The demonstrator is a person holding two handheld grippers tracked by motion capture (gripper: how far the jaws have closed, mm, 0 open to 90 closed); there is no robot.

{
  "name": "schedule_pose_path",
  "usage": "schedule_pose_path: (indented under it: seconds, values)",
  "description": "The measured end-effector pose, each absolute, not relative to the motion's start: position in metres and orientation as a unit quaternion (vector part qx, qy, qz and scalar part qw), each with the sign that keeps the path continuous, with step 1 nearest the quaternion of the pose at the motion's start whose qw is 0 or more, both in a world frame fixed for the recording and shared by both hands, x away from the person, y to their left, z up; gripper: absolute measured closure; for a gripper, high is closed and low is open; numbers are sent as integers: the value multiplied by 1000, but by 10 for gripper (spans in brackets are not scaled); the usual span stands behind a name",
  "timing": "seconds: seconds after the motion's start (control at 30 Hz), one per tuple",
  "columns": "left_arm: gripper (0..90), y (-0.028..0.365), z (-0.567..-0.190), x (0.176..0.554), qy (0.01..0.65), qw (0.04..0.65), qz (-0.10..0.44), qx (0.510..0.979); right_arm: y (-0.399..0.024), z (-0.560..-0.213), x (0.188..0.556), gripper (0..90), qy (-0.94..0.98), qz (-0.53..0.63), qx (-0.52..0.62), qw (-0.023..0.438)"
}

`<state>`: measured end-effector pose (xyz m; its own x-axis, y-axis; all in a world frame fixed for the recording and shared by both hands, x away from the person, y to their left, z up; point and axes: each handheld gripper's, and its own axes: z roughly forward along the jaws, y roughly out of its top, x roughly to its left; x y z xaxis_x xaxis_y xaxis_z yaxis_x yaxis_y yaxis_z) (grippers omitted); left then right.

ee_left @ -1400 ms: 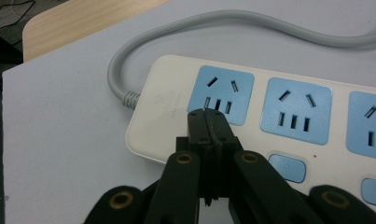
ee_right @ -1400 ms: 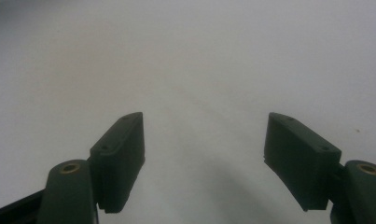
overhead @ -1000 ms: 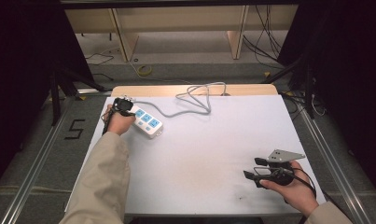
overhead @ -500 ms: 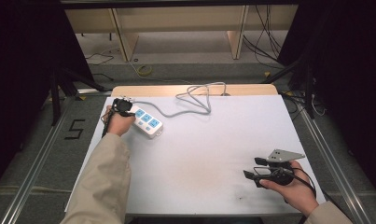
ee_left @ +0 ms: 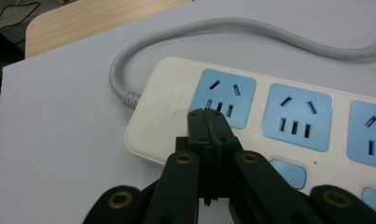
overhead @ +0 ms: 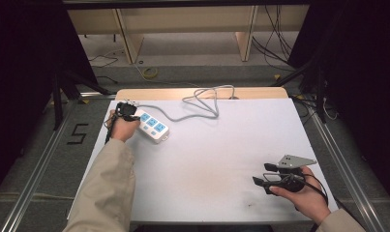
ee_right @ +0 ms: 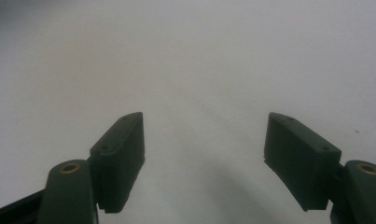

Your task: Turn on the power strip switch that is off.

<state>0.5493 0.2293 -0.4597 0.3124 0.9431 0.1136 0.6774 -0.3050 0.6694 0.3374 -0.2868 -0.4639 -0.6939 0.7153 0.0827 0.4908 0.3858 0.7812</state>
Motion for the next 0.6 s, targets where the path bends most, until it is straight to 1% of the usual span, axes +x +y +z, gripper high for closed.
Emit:
schedule_pose_path:
  seconds: [0.13,0.2,0.27,0.43,0.6]
  values:
    - [897,230,-460,549,527,262,257,766,-287,-464,337,295,821,415,367,135]
    - [895,231,-460,548,531,273,253,761,-287,-464,337,294,821,414,368,135]
    - [852,232,-460,547,533,281,249,758,-287,-464,337,294,821,415,368,134]
    - [850,233,-454,543,530,292,257,754,-287,-464,337,294,822,414,367,134]
    - [820,232,-450,540,524,292,261,756,-286,-464,337,294,822,414,366,134]
